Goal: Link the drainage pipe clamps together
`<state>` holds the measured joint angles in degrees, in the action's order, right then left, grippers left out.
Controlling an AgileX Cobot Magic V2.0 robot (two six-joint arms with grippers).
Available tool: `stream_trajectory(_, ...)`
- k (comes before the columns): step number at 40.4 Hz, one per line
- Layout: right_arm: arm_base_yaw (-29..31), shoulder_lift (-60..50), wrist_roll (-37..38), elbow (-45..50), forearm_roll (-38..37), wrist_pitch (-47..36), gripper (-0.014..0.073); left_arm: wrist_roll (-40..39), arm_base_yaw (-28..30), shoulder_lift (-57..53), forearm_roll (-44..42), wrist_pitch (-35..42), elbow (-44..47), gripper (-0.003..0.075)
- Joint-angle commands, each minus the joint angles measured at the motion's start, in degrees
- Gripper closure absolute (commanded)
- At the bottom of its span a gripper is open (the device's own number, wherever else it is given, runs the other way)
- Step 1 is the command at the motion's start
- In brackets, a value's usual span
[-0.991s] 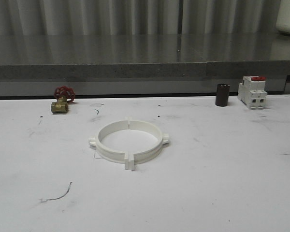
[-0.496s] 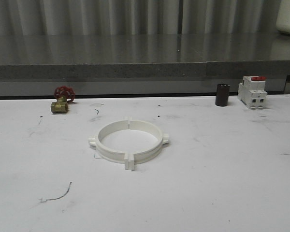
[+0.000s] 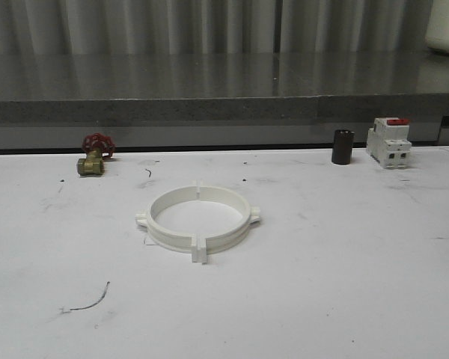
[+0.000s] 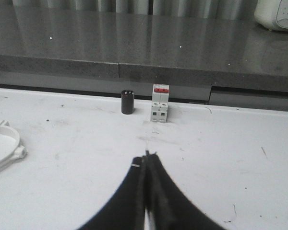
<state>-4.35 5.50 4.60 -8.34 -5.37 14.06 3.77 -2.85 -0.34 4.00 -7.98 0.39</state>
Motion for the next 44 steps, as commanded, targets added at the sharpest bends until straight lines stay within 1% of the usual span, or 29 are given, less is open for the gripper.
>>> stream_trajectory(1,2.3,-1.2,-5.1,2.9,4.9,-8.8,0.0664,0.1,0.1,-1.2,0.6,4.8,0.0,0.0741)
stream_trajectory(5,4.0,-4.8,-5.3,7.1,8.0,-9.3,0.0664,0.1,0.1,-1.2,0.6,4.8,0.0,0.0741)
stream_trajectory(8,4.8,-7.3,-5.3,10.0,8.8,-9.0,0.0664,0.1,0.1,-1.2,0.6,4.8,0.0,0.0741)
stream_trajectory(9,5.0,-7.1,-5.3,9.8,9.1,-7.2,0.0664,0.1,0.1,-1.2,0.6,4.8,0.0,0.0741)
stream_trajectory(12,5.3,-7.0,-5.3,9.8,9.1,-5.6,0.0664,0.1,0.1,-1.2,0.6,4.8,0.0,0.0741)
stream_trajectory(44,5.2,-7.0,-5.3,9.8,9.1,-5.6,0.0664,0.1,0.1,-1.1,0.6,4.8,0.0,0.0741)
